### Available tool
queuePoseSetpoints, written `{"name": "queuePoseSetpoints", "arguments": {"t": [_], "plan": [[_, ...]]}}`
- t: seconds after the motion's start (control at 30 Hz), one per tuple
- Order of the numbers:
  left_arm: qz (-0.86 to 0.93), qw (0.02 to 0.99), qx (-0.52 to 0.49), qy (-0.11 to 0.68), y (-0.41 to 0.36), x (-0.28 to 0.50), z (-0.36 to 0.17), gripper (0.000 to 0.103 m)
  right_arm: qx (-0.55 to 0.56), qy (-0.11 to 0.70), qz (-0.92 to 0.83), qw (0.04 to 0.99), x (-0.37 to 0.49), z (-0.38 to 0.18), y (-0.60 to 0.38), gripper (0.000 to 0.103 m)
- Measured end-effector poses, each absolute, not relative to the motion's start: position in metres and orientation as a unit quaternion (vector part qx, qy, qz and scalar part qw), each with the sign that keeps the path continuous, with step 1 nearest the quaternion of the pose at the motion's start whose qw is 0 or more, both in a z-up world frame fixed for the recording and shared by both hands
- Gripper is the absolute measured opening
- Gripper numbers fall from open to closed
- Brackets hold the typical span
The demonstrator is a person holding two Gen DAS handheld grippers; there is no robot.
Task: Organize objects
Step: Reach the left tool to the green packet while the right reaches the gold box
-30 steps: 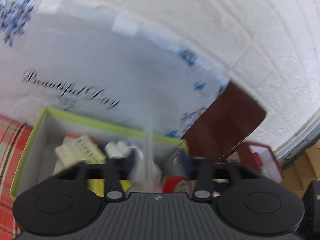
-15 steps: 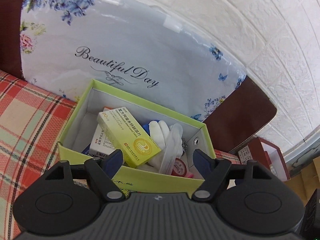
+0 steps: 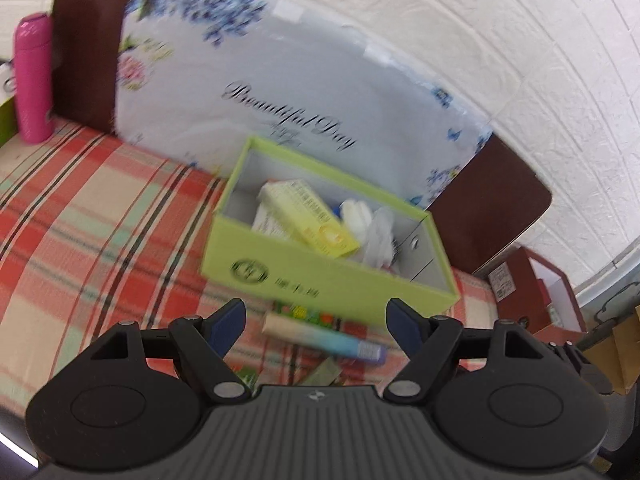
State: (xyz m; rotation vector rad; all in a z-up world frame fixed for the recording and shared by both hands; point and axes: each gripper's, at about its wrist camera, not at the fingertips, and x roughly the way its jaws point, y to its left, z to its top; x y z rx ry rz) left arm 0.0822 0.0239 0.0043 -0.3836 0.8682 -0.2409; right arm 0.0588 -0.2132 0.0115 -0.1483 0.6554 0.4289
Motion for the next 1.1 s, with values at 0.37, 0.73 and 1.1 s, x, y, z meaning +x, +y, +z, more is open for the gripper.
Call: {"name": "queuePoseSetpoints", "arguments": {"t": [0.37,0.73,1.1], "plan": [[-0.075,0.852,-0.179,0.486,0.046,0.038,-0.039,0.08,-0.09,0.397,0.243,0.88,0.0,-0.04,-0.188,0.103],[-0.061,0.838,-0.176,0.513,0.052,0.03,-0.056,0.08,-0.101,0.418,0.27,0.862,-0.003,-0.056,-0.163,0.09],[-0.044,0.824,-0.182,0.534,0.055,0.035,-0.07,0.08,-0.093,0.425,0.246,0.866,0.036,-0.062,-0.137,0.076]]}}
